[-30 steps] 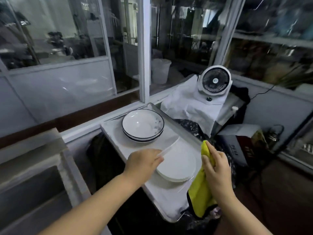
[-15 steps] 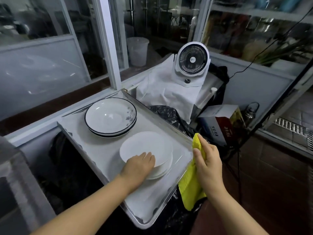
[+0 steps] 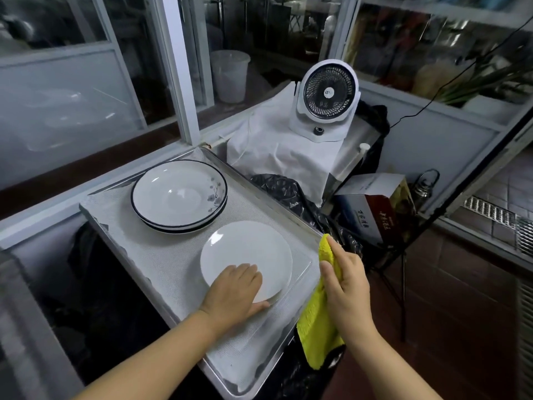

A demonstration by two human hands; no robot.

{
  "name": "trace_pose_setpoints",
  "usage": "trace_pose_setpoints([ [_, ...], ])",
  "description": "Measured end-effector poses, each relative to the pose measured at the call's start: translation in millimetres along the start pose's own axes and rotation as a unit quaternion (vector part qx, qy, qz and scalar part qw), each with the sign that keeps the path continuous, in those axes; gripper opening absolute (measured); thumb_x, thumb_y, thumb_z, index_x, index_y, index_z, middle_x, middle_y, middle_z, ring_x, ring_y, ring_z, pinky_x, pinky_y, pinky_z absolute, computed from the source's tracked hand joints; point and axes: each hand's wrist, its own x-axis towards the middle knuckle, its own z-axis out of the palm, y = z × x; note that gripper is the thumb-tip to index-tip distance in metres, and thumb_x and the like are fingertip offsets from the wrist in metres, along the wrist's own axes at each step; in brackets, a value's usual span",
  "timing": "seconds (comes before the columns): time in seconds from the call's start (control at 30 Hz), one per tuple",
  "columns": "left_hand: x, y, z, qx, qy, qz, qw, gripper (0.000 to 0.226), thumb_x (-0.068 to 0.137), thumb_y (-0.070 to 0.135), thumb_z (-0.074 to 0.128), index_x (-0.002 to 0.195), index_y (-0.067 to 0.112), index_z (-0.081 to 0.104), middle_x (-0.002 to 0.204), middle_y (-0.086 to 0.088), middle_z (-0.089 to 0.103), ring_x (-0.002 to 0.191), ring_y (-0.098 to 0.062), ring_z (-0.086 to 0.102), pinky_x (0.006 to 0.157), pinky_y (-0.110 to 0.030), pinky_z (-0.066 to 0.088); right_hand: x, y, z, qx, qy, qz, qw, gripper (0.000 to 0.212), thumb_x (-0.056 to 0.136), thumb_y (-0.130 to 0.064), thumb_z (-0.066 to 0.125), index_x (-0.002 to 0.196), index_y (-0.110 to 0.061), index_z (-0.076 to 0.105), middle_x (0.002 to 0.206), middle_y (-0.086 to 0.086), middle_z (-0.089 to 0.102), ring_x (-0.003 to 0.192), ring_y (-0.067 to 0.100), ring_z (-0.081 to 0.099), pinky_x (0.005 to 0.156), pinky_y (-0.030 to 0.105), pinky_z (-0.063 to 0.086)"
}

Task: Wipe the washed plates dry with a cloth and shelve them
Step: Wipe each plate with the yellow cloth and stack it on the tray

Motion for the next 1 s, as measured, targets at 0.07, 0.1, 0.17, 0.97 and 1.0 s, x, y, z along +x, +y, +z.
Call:
trace_pose_setpoints([
  [0.07, 1, 1, -3, -0.001, -0.007, -0.012, 1.000, 0.061, 0.079, 0.061, 0.037, 0.092, 0.010, 0.068, 0.095, -0.006, 0.068, 0.083, -0.022, 0.063, 0.076, -0.033, 0.036, 0, -2, 3, 0.001, -0.006, -0.004, 1.000, 0.046, 0.094, -0.013, 0.057, 0.137, -0.027, 0.048, 0.097, -0.004, 0.047, 0.091, -0.012, 0.045, 0.079, -0.001, 0.030],
  [0.1, 0, 2, -3, -0.005, -0.008, -0.015, 1.000, 0.060, 0.079, 0.061, 0.038, 0.092, 0.010, 0.067, 0.094, -0.006, 0.067, 0.082, -0.022, 0.062, 0.075, -0.033, 0.035, 0, -4, 4, 0.002, -0.010, -0.008, 1.000, 0.047, 0.094, -0.012, 0.057, 0.137, -0.027, 0.048, 0.097, -0.004, 0.048, 0.091, -0.013, 0.045, 0.078, -0.002, 0.029],
  [0.17, 0, 3, -6, -0.028, -0.024, -0.029, 0.999, 0.059, 0.079, 0.062, 0.039, 0.089, 0.012, 0.067, 0.092, -0.004, 0.066, 0.080, -0.022, 0.061, 0.073, -0.034, 0.033, 0, -9, 7, 0.005, -0.021, -0.019, 1.000, 0.047, 0.094, -0.011, 0.057, 0.136, -0.029, 0.047, 0.100, -0.003, 0.049, 0.092, -0.018, 0.044, 0.078, -0.003, 0.029],
  [0.97, -423, -102, -207, -0.035, 0.009, -0.661, 0.749, 0.029, 0.084, 0.024, 0.065, 0.113, 0.018, 0.068, 0.111, 0.002, 0.069, 0.100, -0.023, 0.065, 0.073, -0.032, 0.053, -207, -265, 307, 0.107, -0.388, -0.308, 0.862, 0.049, 0.095, -0.021, 0.058, 0.134, -0.044, 0.040, 0.104, -0.009, 0.044, 0.091, -0.009, 0.047, 0.081, 0.004, 0.034],
  [1.0, -452, -105, -202, -0.047, -0.015, -0.697, 0.715, 0.033, 0.090, 0.027, 0.058, 0.122, 0.021, 0.062, 0.119, 0.003, 0.065, 0.108, -0.021, 0.061, 0.079, -0.032, 0.050, -227, -270, 325, 0.109, -0.406, -0.311, 0.852, 0.049, 0.095, -0.021, 0.057, 0.133, -0.046, 0.039, 0.103, -0.011, 0.044, 0.094, -0.012, 0.047, 0.082, 0.003, 0.033],
])
